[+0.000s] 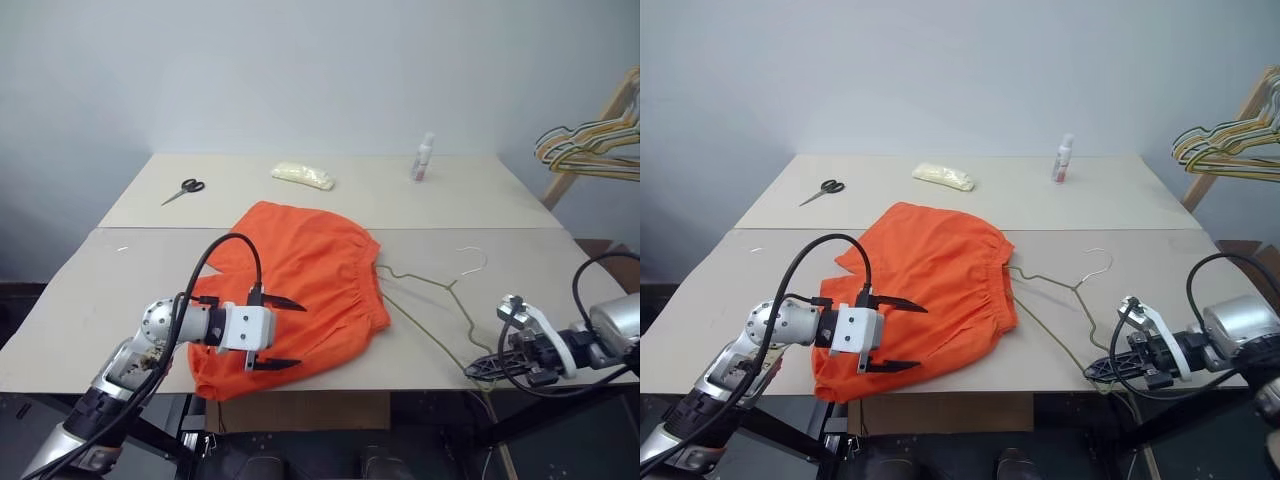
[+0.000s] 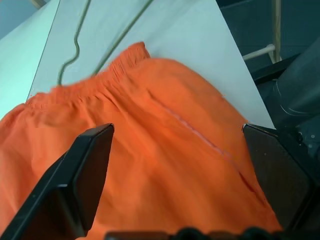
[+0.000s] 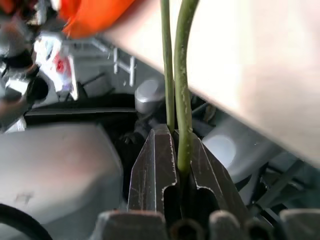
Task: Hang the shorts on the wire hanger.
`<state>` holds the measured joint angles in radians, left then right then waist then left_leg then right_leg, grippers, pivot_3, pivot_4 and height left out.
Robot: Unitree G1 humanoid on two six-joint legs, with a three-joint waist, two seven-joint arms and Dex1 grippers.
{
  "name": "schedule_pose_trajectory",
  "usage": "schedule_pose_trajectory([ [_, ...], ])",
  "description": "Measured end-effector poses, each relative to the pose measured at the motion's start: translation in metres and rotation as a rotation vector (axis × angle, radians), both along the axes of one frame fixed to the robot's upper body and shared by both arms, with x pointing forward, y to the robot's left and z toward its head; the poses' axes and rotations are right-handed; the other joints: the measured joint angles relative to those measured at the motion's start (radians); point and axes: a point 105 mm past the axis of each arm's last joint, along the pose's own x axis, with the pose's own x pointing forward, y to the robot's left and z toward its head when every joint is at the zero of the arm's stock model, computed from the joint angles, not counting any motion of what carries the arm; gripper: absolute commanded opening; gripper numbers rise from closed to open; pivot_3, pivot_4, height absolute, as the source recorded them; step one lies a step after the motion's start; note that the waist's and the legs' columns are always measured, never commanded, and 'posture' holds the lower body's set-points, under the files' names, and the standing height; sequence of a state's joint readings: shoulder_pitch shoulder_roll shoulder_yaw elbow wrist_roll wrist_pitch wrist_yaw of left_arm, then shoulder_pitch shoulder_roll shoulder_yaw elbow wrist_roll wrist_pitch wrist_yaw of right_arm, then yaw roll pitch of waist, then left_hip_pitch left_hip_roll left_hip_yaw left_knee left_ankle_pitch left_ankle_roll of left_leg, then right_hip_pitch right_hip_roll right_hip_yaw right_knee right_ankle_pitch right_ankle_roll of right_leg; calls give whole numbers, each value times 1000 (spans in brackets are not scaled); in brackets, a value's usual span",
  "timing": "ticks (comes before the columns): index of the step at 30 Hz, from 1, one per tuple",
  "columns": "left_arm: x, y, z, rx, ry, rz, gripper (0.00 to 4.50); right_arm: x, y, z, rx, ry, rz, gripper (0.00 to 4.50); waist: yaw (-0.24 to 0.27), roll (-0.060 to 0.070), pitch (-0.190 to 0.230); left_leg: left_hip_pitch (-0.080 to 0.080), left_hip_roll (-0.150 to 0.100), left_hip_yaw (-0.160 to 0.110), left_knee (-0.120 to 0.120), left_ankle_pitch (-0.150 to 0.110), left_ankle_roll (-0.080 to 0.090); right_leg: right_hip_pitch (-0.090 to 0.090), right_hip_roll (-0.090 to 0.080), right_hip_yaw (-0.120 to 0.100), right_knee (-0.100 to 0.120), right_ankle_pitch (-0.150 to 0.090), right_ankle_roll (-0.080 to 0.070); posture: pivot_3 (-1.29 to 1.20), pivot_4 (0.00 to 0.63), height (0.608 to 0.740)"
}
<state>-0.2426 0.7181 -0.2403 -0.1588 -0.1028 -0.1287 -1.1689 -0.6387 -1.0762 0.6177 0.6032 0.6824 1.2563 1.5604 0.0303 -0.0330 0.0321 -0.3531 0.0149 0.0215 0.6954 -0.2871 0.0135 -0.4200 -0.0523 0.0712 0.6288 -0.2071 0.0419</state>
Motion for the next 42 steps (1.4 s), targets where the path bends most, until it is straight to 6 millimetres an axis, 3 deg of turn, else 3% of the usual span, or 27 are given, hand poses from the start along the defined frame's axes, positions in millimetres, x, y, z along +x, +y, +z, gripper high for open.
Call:
schedule_pose_trajectory([
  [4, 0, 0, 0, 1, 0, 0, 4457, 8, -3, -2, -26, 9, -41, 0, 6, 0, 0, -1, 0, -1, 0, 0, 0, -1, 0, 0, 0, 3, -6, 83, 0, 740],
  [20, -1, 0, -2, -1, 7, 3, 4457, 17, 17, 4, 21, -33, 24, 0, 6, 0, 0, -1, 0, -1, 0, 0, 1, 0, 0, 0, 0, 3, -5, 94, 0, 740],
  [24, -2, 0, -2, -4, 8, 2, 4457, 32, 35, 4, 67, -43, 23, 0, 1, 1, 0, 0, 0, -1, 0, 0, 1, 0, 0, 0, 0, 3, -5, 101, 0, 740],
  [34, -1, -1, -2, -7, 5, 6, 4457, 56, 53, 4, 75, -77, 18, 0, 8, 1, 0, -2, 0, -1, 0, -1, 1, -1, 0, 0, 0, 4, -6, 116, 0, 740],
  [42, -1, -1, -3, -8, 1, 14, 4457, 76, 54, 7, 45, -128, -38, 0, 9, 2, 0, -2, 0, -1, 0, -1, 1, -1, 0, -1, 1, 4, -6, 115, 0, 740],
])
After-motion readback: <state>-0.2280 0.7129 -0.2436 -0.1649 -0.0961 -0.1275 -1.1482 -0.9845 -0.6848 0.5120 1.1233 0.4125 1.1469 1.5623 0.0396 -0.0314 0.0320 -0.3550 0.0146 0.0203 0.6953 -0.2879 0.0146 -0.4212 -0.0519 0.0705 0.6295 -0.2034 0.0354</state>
